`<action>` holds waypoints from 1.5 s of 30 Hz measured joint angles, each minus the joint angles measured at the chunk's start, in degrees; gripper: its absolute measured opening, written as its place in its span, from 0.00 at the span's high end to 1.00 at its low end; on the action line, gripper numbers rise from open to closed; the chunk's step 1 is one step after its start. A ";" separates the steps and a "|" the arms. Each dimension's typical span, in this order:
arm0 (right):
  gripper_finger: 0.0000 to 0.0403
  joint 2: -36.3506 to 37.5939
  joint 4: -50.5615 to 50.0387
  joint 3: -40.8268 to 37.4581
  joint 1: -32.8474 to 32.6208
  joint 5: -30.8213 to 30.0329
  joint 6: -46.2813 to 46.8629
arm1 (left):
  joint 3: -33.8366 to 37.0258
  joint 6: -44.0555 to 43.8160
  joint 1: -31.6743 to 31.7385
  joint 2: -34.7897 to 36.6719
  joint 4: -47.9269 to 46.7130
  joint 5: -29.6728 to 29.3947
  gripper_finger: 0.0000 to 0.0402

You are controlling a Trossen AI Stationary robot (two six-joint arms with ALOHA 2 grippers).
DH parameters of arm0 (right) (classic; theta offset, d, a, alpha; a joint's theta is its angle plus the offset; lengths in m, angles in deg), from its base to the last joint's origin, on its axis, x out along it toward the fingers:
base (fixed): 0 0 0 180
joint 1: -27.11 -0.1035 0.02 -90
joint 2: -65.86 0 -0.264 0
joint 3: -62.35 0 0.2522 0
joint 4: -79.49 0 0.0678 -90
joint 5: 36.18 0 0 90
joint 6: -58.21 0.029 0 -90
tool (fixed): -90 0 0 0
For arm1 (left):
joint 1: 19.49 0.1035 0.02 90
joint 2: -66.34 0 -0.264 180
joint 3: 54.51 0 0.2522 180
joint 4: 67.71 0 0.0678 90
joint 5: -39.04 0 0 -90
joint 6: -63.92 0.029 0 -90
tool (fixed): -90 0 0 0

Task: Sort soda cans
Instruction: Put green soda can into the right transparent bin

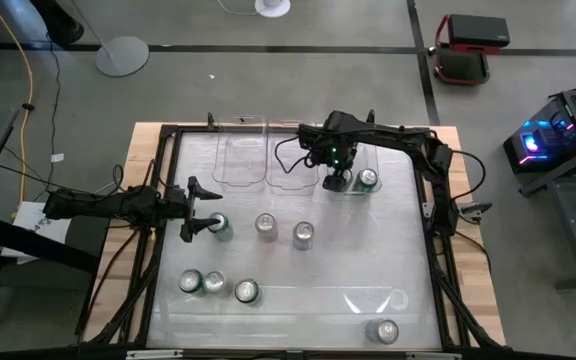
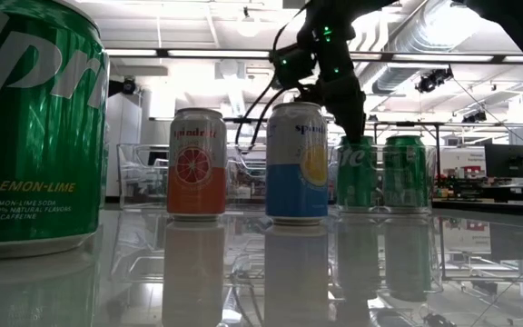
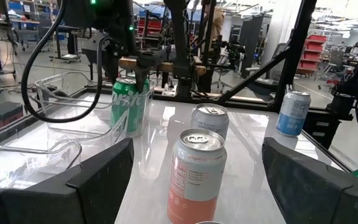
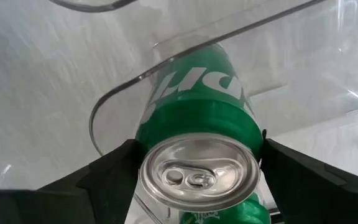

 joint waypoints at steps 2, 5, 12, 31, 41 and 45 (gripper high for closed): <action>0.24 0.00 0.13 0.18 0.00 0.00 0.04 | 0.01 -0.02 0.01 0.00 0.01 -0.01 0.18; 0.24 -0.27 -1.29 1.41 -0.02 -0.04 0.00 | 0.01 -0.04 -0.01 0.00 0.01 -0.01 0.18; 0.24 -0.33 -2.91 2.48 -0.02 2.44 -2.17 | 0.01 -0.04 -0.01 -0.01 0.01 -0.01 0.18; 0.24 -0.63 0.38 1.44 0.15 -0.62 0.02 | 0.00 -0.07 0.01 -0.01 0.01 -0.01 0.18; 0.40 -0.83 0.11 1.64 0.11 -3.17 0.35 | 0.00 -0.09 0.01 -0.01 0.01 -0.01 0.18; 0.43 -0.82 -0.42 2.05 0.12 -3.15 0.18 | 0.00 -0.09 0.01 0.00 0.01 0.00 0.18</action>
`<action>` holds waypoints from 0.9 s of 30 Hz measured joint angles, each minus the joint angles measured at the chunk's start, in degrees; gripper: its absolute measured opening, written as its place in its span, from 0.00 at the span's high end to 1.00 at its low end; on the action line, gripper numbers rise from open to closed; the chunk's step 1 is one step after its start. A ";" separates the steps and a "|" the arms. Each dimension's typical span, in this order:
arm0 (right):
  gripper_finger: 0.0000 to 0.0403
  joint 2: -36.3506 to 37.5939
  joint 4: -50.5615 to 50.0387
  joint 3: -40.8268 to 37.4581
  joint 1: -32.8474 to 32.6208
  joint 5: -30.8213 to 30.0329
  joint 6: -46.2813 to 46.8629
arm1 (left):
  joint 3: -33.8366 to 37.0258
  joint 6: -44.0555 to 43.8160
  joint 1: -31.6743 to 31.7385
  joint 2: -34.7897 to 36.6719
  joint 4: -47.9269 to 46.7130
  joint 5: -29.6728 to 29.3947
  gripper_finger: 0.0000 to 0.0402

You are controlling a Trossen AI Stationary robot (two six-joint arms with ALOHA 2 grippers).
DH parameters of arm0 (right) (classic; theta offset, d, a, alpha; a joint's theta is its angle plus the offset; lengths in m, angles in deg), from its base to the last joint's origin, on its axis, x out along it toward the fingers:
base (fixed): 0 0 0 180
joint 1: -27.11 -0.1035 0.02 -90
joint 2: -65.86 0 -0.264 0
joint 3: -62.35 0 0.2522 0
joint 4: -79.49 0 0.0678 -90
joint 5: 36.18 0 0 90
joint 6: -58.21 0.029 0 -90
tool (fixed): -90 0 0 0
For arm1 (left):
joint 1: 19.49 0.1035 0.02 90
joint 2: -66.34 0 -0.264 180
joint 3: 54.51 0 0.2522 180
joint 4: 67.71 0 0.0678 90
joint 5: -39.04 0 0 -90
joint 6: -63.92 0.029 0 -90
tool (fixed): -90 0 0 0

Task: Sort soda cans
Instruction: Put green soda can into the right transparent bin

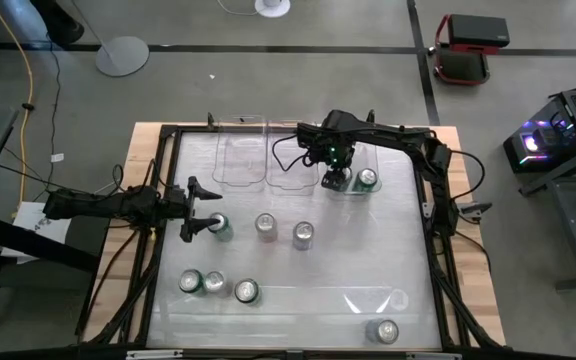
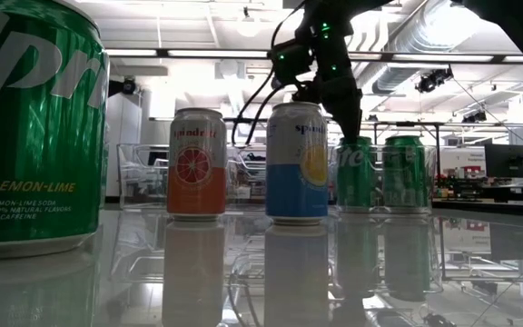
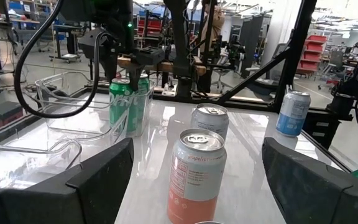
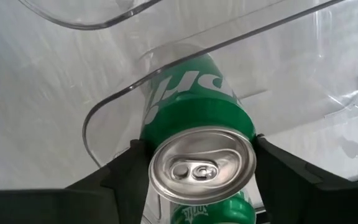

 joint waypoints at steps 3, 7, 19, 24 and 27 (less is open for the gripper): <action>0.43 -0.18 -0.76 1.32 0.01 0.14 -0.57 | -0.01 0.00 -0.02 -0.02 0.00 0.00 0.18; 0.43 -0.32 -1.45 2.52 0.07 0.53 -1.41 | 0.00 0.00 -0.01 -0.02 0.00 -0.01 0.18; 0.43 -0.32 -2.81 2.67 0.07 4.80 -3.89 | 0.00 -0.02 -0.02 -0.02 0.00 0.00 0.18; 0.43 -0.32 -2.78 2.70 0.08 5.15 -4.93 | 0.01 -0.02 0.00 -0.02 0.00 -0.01 0.18; 0.43 -0.30 -2.78 2.70 0.07 5.30 -4.88 | -0.01 -0.02 -0.01 -0.02 0.00 0.00 0.18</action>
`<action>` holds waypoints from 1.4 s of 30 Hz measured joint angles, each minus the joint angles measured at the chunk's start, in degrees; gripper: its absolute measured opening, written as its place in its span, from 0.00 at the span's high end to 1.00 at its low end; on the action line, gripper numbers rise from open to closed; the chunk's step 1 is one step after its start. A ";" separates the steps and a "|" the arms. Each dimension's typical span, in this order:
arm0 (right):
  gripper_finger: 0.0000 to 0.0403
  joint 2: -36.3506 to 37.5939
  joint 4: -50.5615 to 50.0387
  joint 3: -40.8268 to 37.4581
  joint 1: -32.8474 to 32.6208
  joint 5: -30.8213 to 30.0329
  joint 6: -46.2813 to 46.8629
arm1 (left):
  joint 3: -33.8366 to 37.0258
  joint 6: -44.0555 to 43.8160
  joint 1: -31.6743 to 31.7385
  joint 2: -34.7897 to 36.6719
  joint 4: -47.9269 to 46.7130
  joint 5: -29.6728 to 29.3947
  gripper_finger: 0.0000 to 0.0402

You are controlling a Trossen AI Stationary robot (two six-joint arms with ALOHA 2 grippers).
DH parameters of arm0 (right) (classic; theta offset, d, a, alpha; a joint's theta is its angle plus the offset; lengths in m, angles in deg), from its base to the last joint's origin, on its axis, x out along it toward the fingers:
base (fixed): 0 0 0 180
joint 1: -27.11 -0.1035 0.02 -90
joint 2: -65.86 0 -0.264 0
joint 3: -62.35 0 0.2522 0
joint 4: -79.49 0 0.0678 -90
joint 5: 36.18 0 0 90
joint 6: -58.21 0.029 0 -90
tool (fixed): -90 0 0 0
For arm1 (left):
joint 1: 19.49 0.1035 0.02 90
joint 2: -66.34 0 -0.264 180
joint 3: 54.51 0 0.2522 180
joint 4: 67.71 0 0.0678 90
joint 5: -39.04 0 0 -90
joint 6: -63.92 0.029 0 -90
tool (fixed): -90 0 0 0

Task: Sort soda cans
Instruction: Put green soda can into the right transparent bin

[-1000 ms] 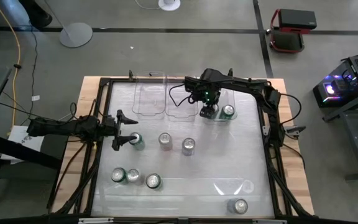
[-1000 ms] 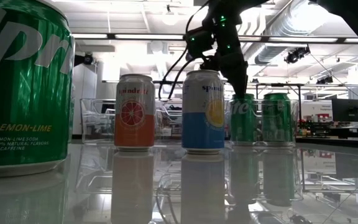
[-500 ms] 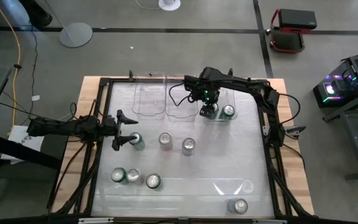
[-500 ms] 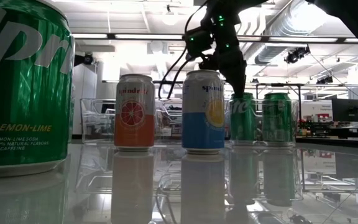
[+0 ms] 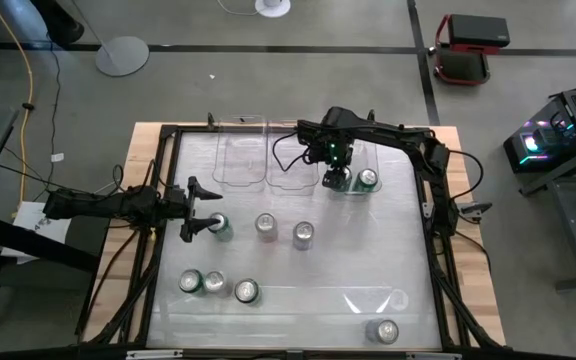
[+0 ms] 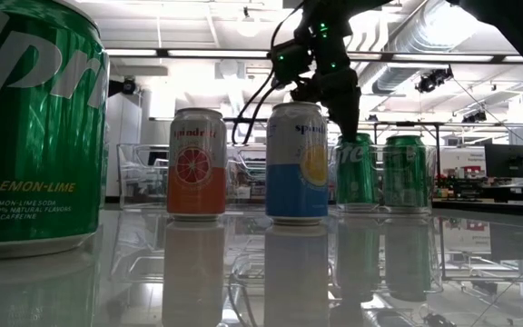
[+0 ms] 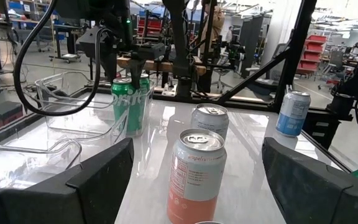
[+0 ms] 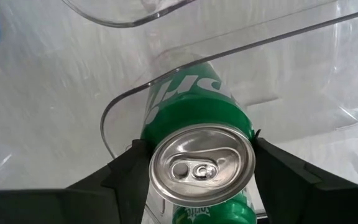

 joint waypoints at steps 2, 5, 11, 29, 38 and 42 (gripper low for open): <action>0.41 0.00 0.02 0.00 0.00 0.02 0.06 | 0.02 0.00 0.00 0.00 0.00 0.00 0.18; 0.35 0.00 0.11 0.00 0.00 0.17 0.53 | 0.02 0.00 -0.01 0.00 0.00 -0.01 0.18; 0.30 0.15 0.17 0.01 -0.15 4.74 1.04 | 0.02 -0.01 -0.01 0.01 0.00 -0.01 0.18; 0.28 10.44 1.62 0.02 -0.11 -0.26 8.60 | 0.01 -0.95 -0.01 0.02 0.00 0.01 0.18; 0.28 23.11 13.23 0.02 -9.59 -11.96 20.80 | 0.02 -14.35 -0.01 -0.01 8.06 -0.01 0.18; 0.28 27.59 17.73 -1.80 -15.16 -21.19 29.04 | 0.02 -22.38 -0.03 0.02 15.52 -2.63 0.18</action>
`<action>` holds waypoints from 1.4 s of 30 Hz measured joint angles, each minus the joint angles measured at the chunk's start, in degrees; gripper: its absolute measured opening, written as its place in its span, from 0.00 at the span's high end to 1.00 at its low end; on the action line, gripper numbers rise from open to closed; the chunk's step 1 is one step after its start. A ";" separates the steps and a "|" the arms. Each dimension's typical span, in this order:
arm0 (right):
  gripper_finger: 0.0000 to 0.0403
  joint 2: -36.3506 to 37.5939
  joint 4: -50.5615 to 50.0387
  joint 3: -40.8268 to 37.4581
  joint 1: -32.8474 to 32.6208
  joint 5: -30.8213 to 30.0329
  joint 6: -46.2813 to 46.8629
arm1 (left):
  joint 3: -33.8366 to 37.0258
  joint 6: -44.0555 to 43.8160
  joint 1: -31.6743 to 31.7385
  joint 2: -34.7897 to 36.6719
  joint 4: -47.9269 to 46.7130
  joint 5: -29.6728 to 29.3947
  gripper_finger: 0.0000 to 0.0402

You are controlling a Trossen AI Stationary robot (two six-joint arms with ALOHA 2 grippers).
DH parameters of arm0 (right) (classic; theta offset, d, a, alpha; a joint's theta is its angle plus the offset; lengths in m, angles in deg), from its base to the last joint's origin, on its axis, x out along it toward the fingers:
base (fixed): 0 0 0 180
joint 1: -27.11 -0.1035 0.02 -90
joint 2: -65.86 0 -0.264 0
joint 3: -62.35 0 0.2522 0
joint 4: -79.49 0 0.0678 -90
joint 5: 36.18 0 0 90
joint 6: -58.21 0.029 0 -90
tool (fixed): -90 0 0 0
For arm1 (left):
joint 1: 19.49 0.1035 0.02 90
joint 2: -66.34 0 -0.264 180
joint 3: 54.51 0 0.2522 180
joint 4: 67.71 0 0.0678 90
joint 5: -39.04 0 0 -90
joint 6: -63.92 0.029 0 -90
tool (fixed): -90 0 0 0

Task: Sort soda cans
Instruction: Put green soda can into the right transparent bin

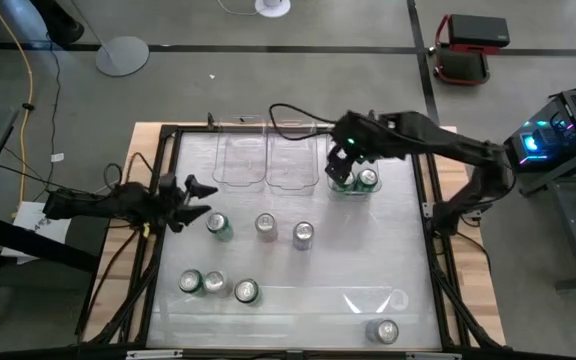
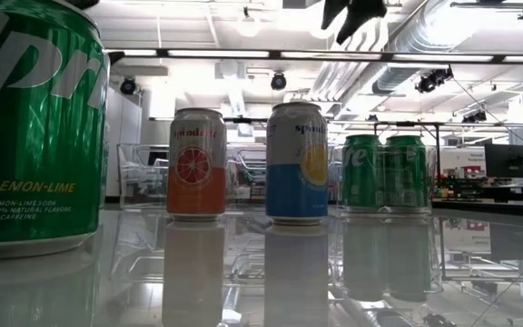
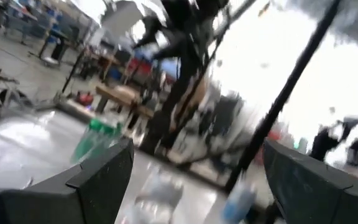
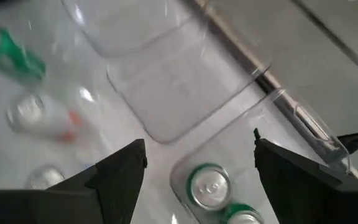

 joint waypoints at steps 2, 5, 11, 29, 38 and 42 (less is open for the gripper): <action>0.28 2.48 3.36 -3.77 -2.72 -2.41 4.11 | -0.02 -0.98 0.00 0.00 2.06 -1.65 0.18; 0.28 5.90 12.51 -13.07 -6.38 -2.36 10.39 | -0.02 -1.03 0.02 0.00 4.31 -3.39 0.18; 0.28 9.26 45.44 -32.88 -11.91 -1.45 22.35 | -0.04 -4.24 0.02 0.00 7.37 -4.64 0.18; 0.28 6.40 57.81 -31.71 -10.12 18.20 8.75 | -7.72 -17.18 -1.05 -3.26 15.09 2.98 0.18; 0.28 12.87 40.16 -29.59 -9.94 16.54 -3.17 | -35.33 -16.00 -3.13 -24.08 -31.16 -0.54 0.18; 0.28 14.09 32.76 -29.60 -9.92 14.62 -4.29 | -38.27 -30.09 -3.10 -32.04 -28.75 -2.71 0.18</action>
